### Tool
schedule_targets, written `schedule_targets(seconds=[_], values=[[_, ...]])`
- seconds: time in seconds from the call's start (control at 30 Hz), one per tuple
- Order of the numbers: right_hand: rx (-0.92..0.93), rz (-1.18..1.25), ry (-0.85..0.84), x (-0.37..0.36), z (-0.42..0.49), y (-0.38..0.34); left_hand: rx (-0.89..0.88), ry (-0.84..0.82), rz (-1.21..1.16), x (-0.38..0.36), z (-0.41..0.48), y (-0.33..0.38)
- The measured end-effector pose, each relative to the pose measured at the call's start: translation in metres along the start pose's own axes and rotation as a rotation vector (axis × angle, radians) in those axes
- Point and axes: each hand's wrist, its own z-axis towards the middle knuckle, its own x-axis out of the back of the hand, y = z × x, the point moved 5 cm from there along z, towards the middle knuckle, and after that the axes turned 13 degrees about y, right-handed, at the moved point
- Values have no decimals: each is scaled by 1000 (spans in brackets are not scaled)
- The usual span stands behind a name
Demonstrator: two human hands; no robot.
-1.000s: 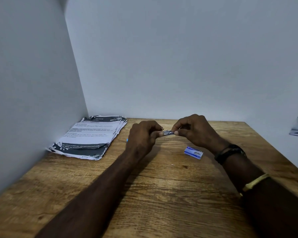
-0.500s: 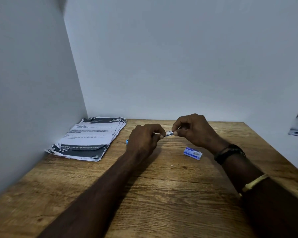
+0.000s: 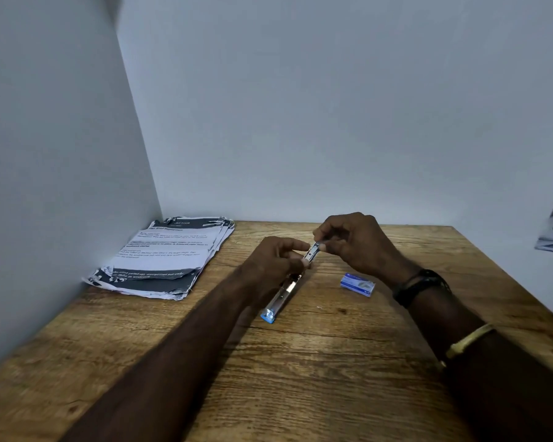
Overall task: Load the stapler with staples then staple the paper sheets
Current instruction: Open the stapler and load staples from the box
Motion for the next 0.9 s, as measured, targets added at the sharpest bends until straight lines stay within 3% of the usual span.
schedule_targets(seconds=[0.17,0.3,0.4,0.63,0.9], values=[[46,24,-62,-11,-3,-10,156,47,-193,2,-2,0],[116,57,-233,-27,-10,-20,265,191,-334,14,3,-7],[130,124,-219,-31,-12,-24,328,280,-411,21,8,-14],[-83,306,-3,-20,-2,-12,273,184,-400,11,9,-12],[-265,436,-77,-20,-4,-2,180,131,-246,3,5,-4]])
